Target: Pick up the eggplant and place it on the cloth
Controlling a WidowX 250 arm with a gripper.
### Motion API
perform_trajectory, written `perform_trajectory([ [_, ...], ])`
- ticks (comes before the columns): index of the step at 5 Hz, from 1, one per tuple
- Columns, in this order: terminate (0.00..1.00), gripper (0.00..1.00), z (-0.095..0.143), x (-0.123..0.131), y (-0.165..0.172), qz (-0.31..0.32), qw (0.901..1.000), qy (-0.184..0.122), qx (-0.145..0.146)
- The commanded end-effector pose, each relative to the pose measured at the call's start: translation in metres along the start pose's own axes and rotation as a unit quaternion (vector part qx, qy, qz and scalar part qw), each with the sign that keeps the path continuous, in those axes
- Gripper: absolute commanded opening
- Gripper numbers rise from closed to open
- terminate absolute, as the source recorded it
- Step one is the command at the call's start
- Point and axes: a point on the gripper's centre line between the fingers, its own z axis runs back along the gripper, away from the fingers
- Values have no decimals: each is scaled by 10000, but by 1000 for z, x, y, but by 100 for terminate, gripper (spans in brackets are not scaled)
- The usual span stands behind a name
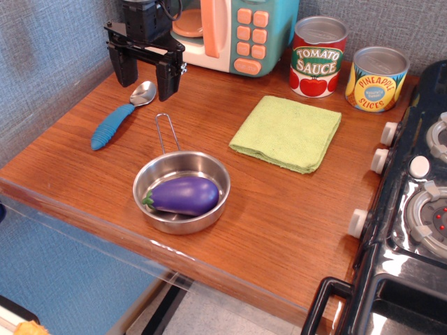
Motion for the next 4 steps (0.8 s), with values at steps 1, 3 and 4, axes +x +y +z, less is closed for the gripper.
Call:
perform_trajectory([
  [1,0,100,0,0,0,0,10000,0,0],
  [3,0,100,4,-63,-24,-1243,9915,-221,-328],
  [4,0,100,12,-92,-30,-1596,9861,-367,-269],
])
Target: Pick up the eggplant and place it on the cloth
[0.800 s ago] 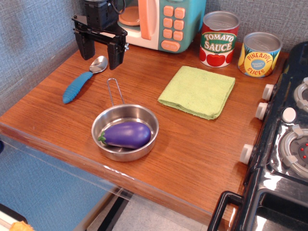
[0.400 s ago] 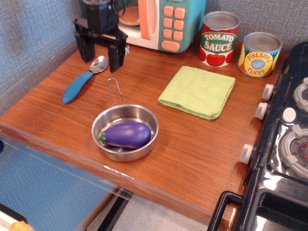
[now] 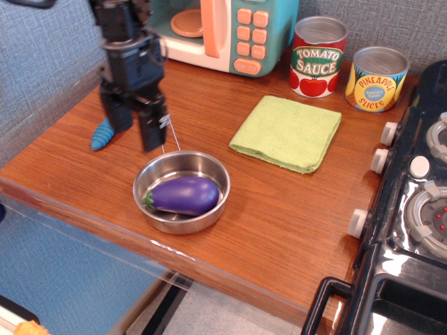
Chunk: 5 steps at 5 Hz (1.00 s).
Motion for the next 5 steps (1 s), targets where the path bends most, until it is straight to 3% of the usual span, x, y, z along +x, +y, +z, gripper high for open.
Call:
perform_trajectory([
  [1,0,100,10,-39,-17,-720,9970,-199,183],
  [2,0,100,-8,-46,-28,-1171,9931,0,120],
  [3,0,100,-17,-43,-42,-1625,9866,6,112],
  [4,0,100,-14,-36,-57,-1891,9812,-144,367],
  [5,0,100,10,-33,-58,-1690,9816,-423,787],
])
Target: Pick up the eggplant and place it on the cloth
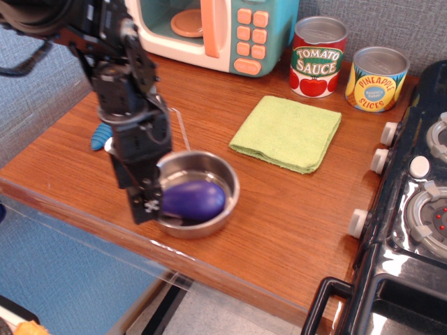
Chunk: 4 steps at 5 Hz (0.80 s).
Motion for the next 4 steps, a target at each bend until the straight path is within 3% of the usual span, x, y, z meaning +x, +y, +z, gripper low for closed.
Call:
perform_trajectory([
  [1,0,100,47,-1,16,428,9957,-459,687],
  [2,0,100,43,6,15,288,9968,-441,610],
  [4,0,100,11,25,4,-174,9989,-84,426],
])
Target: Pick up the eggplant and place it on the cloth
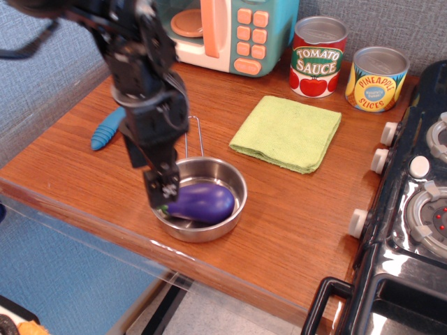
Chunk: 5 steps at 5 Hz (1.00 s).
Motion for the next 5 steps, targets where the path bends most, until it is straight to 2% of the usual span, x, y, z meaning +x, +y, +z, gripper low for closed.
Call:
perform_trajectory([
  [1,0,100,-11,16,-2,-319,9994,83,132],
  [3,0,100,-23,27,-9,-378,9989,201,169],
  [5,0,100,-36,33,-6,-154,9992,366,38],
])
